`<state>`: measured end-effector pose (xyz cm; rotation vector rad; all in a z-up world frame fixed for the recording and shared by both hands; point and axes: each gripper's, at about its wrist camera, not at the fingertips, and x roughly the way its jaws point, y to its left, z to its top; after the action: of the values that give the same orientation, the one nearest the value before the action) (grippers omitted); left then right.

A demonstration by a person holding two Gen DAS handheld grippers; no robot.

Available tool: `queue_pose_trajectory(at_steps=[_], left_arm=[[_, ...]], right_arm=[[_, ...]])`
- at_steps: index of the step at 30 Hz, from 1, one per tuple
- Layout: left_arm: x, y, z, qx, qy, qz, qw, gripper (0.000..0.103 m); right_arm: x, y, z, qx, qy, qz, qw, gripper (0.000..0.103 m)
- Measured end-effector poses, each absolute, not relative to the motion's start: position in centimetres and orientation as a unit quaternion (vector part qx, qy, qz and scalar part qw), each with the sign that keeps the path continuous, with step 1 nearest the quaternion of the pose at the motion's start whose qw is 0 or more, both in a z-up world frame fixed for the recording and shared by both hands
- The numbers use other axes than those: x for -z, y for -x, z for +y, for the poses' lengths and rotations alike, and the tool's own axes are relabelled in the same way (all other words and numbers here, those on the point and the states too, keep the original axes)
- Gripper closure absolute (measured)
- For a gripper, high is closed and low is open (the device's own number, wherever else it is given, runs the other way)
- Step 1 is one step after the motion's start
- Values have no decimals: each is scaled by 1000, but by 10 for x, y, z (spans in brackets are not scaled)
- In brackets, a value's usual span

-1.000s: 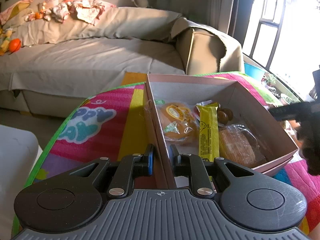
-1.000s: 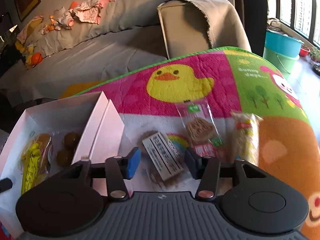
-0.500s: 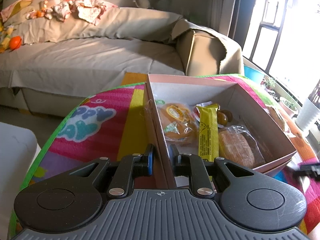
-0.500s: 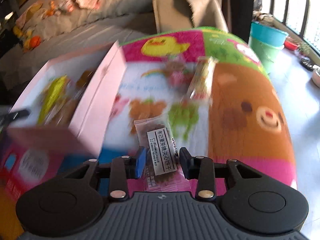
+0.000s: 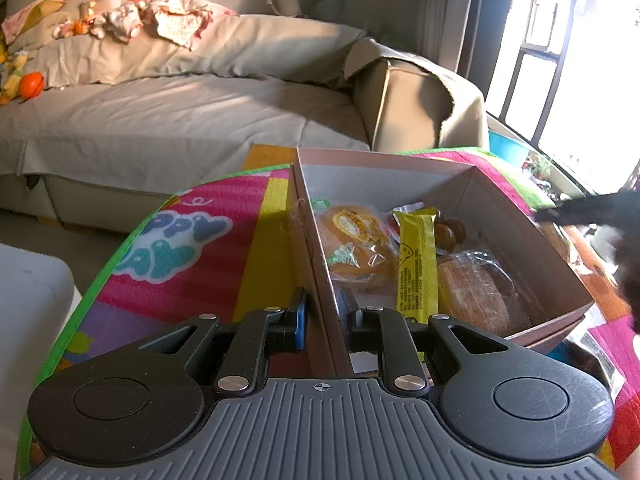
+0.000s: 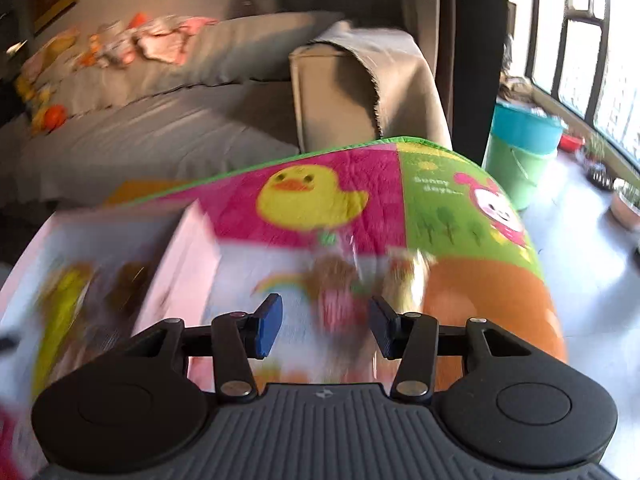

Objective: Organize objects

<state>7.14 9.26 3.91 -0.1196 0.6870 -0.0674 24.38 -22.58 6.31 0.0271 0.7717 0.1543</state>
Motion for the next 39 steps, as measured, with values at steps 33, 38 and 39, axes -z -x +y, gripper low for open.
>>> queue_pose_trajectory(at_steps=[33, 38, 39], left_arm=[[-40, -73, 92, 31, 66, 337, 939, 84], [-39, -73, 92, 32, 63, 338, 938, 84], [-39, -73, 92, 31, 62, 338, 938, 84]], right_arm=[[-119, -80, -229, -86, 48, 325, 941, 64], [-86, -140, -227, -45, 55, 343, 937, 54], [-81, -155, -230, -31, 52, 348, 936, 49]])
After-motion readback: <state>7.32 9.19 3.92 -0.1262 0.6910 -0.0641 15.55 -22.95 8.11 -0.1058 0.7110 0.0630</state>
